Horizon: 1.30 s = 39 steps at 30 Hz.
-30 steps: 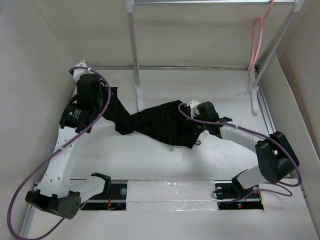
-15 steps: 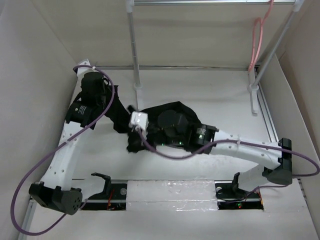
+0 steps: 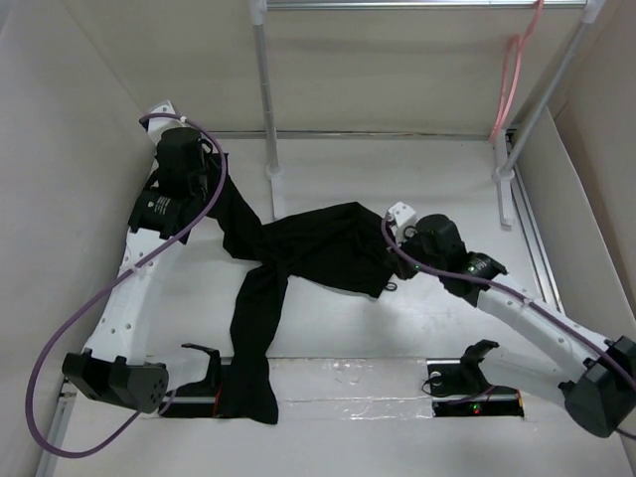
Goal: Place the trousers on the hanger
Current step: Flatten out the trousers at the center of the board.
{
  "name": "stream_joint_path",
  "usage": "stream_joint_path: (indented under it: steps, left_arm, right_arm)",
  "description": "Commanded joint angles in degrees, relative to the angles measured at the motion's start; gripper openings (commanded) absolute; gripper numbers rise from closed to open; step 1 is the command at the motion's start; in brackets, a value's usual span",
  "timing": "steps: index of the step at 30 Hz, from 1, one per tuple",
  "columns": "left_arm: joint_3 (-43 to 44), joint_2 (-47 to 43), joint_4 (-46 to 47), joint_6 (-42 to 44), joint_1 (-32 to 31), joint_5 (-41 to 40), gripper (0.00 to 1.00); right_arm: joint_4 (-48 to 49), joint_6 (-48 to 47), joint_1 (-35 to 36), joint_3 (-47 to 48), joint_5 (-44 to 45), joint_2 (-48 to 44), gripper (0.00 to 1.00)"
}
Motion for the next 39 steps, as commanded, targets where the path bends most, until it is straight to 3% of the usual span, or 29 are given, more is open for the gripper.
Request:
stream_joint_path:
  steps: [1,2,4,12,15,20,22,24,26,28,35,39]
  left_arm:
    - [0.2,-0.1,2.1,0.2,0.2,0.4,0.00]
    - [-0.2,0.2,2.2,0.1,0.2,1.3,0.00]
    - [-0.8,0.4,2.3,-0.3,0.2,1.9,0.00]
    - [-3.0,2.9,3.6,-1.3,0.2,4.4,0.00]
    - [-2.0,4.2,3.8,-1.3,0.2,4.9,0.00]
    - [1.3,7.2,4.5,-1.1,0.2,5.6,0.00]
    - [2.3,8.6,4.7,-1.0,0.2,5.7,0.00]
    - [2.4,9.0,5.2,-0.8,0.2,5.9,0.00]
    - [3.4,10.4,5.6,-0.8,0.2,6.5,0.00]
    - [5.7,12.3,5.5,-0.7,0.2,6.9,0.00]
    - [19.0,18.7,2.0,-1.4,0.2,5.8,0.00]
    - [24.1,19.6,-0.6,-1.6,3.0,3.8,0.00]
  right_arm:
    - [4.8,1.2,-10.2,-5.1,-1.7,2.2,0.29]
    - [8.5,0.5,-12.6,-5.8,-4.9,3.0,0.59]
    - [13.3,-0.1,-18.2,-7.3,-8.8,5.6,0.71]
    - [17.8,-3.8,-23.8,-0.7,-16.4,24.7,0.67]
    - [19.2,-3.1,-23.3,-0.7,-18.5,25.4,0.58]
    - [18.3,-2.1,-20.6,-1.9,-19.3,24.2,0.63]
    - [19.3,-1.6,-20.1,-3.2,-20.4,24.8,0.61]
    - [20.3,-1.6,-20.1,-3.9,-20.4,25.2,0.52]
    - [19.6,-2.2,-20.7,-2.5,-20.0,26.4,0.17]
    - [18.3,-2.9,-22.6,1.0,-18.6,26.4,0.00]
    - [-0.3,-8.0,-20.4,20.1,-5.4,8.1,0.00]
    - [-11.7,-8.8,-16.9,19.7,-10.7,-2.6,0.00]
